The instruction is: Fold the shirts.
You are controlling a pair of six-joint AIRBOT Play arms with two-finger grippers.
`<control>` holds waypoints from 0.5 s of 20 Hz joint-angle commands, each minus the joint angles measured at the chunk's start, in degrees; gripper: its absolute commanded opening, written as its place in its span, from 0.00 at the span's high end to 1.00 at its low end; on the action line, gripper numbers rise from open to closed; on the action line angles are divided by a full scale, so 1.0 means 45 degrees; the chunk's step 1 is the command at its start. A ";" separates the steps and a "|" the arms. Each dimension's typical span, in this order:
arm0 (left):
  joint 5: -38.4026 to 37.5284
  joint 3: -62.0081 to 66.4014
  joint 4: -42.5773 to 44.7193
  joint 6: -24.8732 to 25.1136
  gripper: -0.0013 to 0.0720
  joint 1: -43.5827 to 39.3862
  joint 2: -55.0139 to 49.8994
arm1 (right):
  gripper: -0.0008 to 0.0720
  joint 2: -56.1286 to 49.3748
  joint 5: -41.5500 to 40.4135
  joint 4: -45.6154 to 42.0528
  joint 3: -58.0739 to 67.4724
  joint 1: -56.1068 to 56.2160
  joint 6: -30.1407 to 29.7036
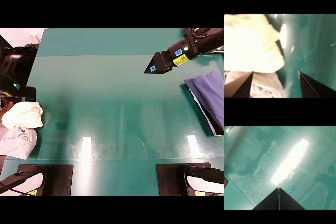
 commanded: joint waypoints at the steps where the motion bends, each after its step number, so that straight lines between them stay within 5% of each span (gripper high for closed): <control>1: 0.2385 -0.2021 0.1846 -0.0452 0.10 0.0005 0.0005 | 0.96 -0.0005 0.0005 0.0000 0.0005 -0.0005 0.0005; 8: 0.4002 -0.3041 0.2278 -0.0840 0.11 0.0000 -0.0748 | 0.96 0.0000 0.0000 0.0000 0.0005 -0.0005 0.0005; 9: 0.4022 -0.3041 0.2293 -0.1107 0.21 0.0000 -0.0743 | 0.96 0.0000 0.0000 0.0000 0.0005 0.0000 0.0005; 10: 0.4099 -0.3041 0.2278 -0.1093 0.56 0.0000 -0.0743 | 0.96 0.0000 0.0000 0.0005 0.0005 -0.0005 0.0005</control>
